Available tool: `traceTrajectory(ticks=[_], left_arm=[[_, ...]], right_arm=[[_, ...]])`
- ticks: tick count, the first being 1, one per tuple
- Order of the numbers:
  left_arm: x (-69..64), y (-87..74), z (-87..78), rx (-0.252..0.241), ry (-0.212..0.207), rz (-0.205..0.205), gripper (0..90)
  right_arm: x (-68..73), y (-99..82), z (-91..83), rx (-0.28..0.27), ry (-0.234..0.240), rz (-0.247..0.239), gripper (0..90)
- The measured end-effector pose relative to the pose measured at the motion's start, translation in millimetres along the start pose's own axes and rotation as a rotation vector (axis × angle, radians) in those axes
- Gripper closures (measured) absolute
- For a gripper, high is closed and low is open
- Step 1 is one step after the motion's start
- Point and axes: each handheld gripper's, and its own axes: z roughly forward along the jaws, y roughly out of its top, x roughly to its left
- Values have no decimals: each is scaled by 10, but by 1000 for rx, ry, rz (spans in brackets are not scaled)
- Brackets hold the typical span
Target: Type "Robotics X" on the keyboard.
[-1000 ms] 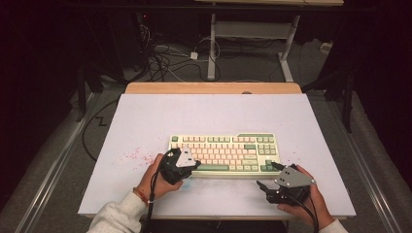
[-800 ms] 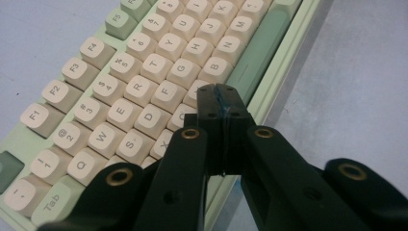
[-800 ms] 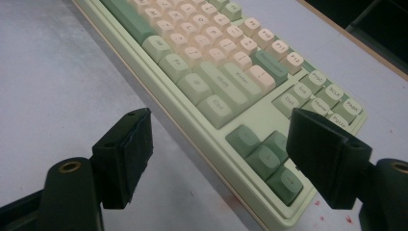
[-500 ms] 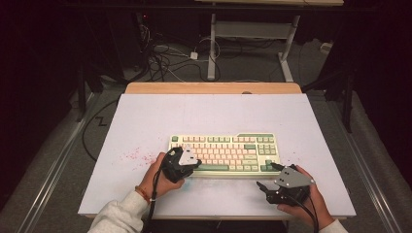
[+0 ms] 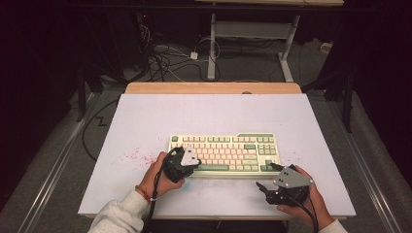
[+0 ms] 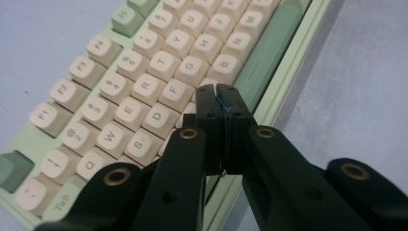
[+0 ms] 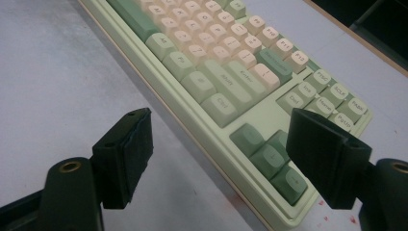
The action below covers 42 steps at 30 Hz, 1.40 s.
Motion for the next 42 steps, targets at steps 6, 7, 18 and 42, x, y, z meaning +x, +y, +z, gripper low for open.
traceTrajectory(ticks=[6,7,18,42], left_arm=[[20,11,-90,-37,24,-5,833],[25,9,-94,-38,26,-5,829],[82,-15,-167,-94,82,-26,654],[85,-172,-228,-130,184,-62,171]], right_arm=[[-9,1,-13,-6,-6,7,248],[-10,2,-14,-6,-8,6,248],[-28,2,-25,-16,-18,17,249],[-109,1,-62,-28,-40,57,254]])
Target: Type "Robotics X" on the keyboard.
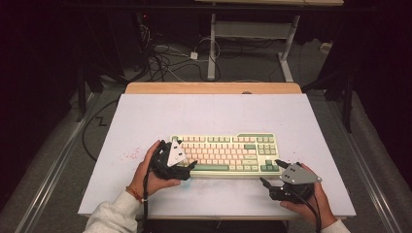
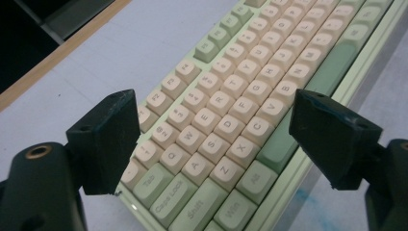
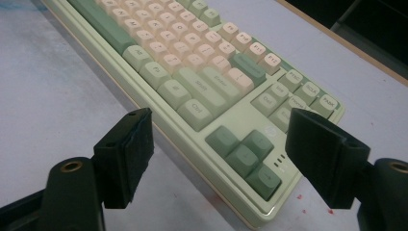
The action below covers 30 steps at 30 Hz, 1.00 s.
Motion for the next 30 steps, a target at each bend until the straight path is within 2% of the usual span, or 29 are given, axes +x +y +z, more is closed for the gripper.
traceTrajectory(ticks=[5,15,20,27,30], left_arm=[[33,-87,-82,-13,2,-15,171],[86,-311,-175,5,49,-8,171],[102,-429,-210,42,72,5,172],[117,-579,-270,53,70,-22,172],[113,-629,-291,65,77,-19,172]], right_arm=[[-13,-3,2,4,-7,3,255],[-37,12,-4,-1,-20,14,254],[-52,29,-9,-8,-22,16,255],[-88,54,-3,0,-35,27,263],[-103,78,3,1,-38,24,270]])
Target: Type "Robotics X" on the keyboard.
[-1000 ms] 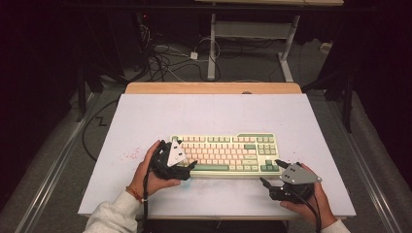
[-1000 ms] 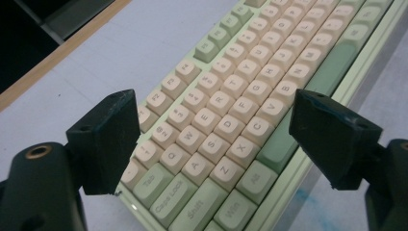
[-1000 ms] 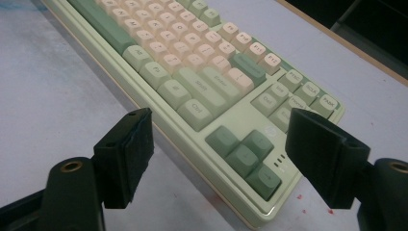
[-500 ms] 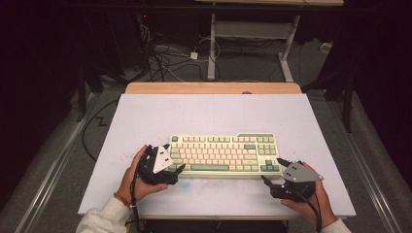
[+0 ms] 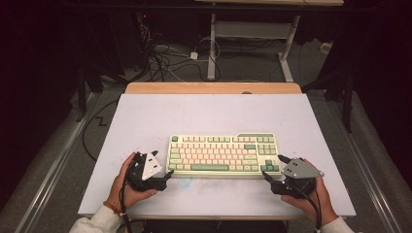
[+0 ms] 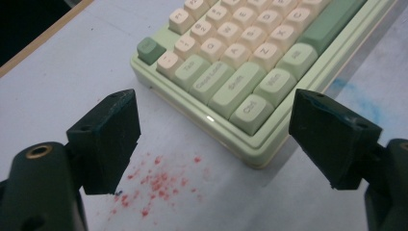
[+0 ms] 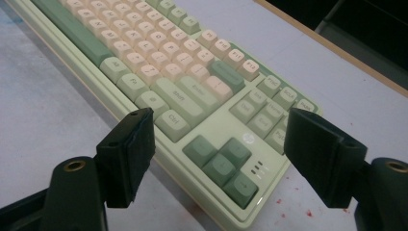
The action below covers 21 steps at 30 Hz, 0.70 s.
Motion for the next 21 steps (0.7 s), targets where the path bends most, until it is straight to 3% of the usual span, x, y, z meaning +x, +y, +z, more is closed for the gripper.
traceTrajectory(ticks=[11,21], left_arm=[[6,-98,-30,15,-6,-7,172],[-8,-106,-18,26,-5,-4,172]], right_arm=[[-49,95,28,-13,1,10,300],[-147,210,71,-18,53,44,580]])
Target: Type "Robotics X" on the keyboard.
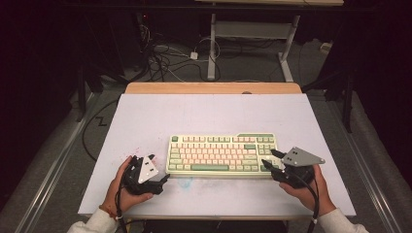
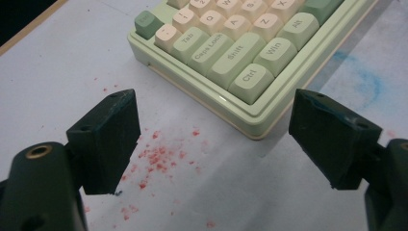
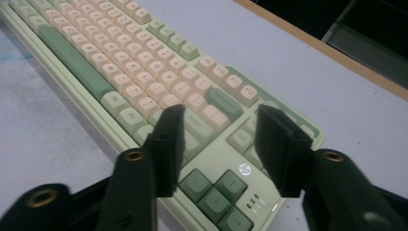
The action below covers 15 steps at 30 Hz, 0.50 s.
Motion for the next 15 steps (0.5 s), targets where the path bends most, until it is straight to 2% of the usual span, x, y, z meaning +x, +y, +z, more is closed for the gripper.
traceTrajectory(ticks=[7,11,15], left_arm=[[-4,-1,11,7,-7,0,172],[-8,-1,20,12,-9,3,172],[-12,-2,26,13,-15,2,172]], right_arm=[[-2,90,129,46,65,-26,841],[40,144,235,72,89,-45,897],[66,173,353,101,108,-52,900]])
